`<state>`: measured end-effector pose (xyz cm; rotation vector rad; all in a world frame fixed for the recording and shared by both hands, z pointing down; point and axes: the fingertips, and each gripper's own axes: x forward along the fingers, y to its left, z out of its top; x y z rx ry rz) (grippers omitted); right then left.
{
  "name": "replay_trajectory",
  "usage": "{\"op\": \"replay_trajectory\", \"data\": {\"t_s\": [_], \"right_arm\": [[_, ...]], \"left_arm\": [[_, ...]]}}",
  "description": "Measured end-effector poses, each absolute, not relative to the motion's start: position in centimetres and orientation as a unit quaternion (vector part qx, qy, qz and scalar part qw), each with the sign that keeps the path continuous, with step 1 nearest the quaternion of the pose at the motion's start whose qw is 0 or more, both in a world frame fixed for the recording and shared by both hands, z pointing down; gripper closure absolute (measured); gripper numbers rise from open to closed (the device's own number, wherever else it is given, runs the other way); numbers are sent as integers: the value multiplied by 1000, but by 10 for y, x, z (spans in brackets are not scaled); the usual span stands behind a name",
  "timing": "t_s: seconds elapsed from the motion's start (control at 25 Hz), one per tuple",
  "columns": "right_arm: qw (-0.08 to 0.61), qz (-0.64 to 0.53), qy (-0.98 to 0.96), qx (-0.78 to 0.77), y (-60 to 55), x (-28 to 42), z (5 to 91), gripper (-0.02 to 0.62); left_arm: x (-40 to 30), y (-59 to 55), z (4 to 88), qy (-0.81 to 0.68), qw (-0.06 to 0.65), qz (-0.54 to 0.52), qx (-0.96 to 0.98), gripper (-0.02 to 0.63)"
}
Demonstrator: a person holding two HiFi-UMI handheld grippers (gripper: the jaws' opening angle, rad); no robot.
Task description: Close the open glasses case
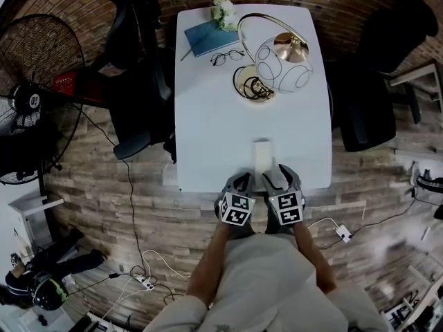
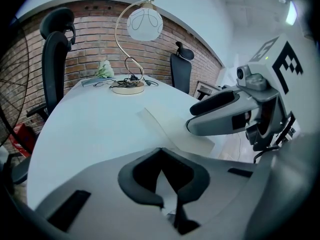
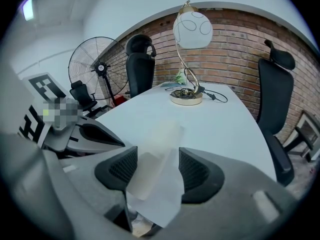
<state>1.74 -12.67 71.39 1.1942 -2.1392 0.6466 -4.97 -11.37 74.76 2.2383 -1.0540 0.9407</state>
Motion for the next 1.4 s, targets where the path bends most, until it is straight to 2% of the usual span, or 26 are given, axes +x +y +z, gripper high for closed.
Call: {"op": "replay_trajectory", "data": {"t_s": [0.64,1.4], "right_arm": [[275,223,-811,465,-142,20,680,334],[237,162,-795,535,-151,38,614,334]], "left_arm": [[-58,-137,712,-403,216,308,834,601],[-56,-169,616,-391,122,220,885,601]]}}
